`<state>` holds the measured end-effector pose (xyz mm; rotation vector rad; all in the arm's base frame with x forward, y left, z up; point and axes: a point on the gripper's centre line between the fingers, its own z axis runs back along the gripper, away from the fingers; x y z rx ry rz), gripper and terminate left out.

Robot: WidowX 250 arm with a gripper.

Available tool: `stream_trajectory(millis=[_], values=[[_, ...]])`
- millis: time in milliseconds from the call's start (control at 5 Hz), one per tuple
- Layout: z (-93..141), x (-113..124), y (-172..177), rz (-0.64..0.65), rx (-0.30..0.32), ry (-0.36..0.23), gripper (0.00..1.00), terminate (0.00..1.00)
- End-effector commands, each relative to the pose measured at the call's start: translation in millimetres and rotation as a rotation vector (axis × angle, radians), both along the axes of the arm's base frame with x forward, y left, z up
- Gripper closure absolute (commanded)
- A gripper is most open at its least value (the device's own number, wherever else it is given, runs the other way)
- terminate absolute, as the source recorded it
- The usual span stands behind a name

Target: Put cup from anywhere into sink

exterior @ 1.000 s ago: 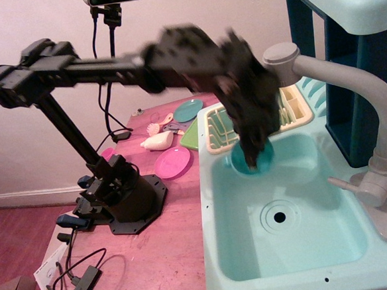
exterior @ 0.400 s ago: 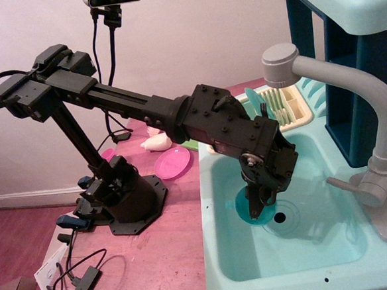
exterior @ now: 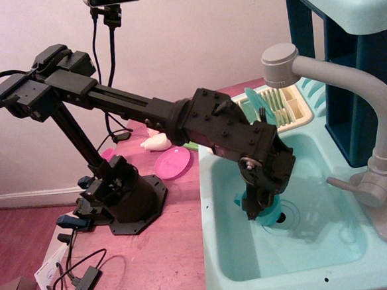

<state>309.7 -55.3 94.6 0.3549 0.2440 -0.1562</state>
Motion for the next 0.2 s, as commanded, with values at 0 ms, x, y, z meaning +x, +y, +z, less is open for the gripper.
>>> stream_trajectory(millis=[0], values=[[56.0, -2.3, 24.0, 0.051, 0.032, -0.166, 0.0, 1.0]])
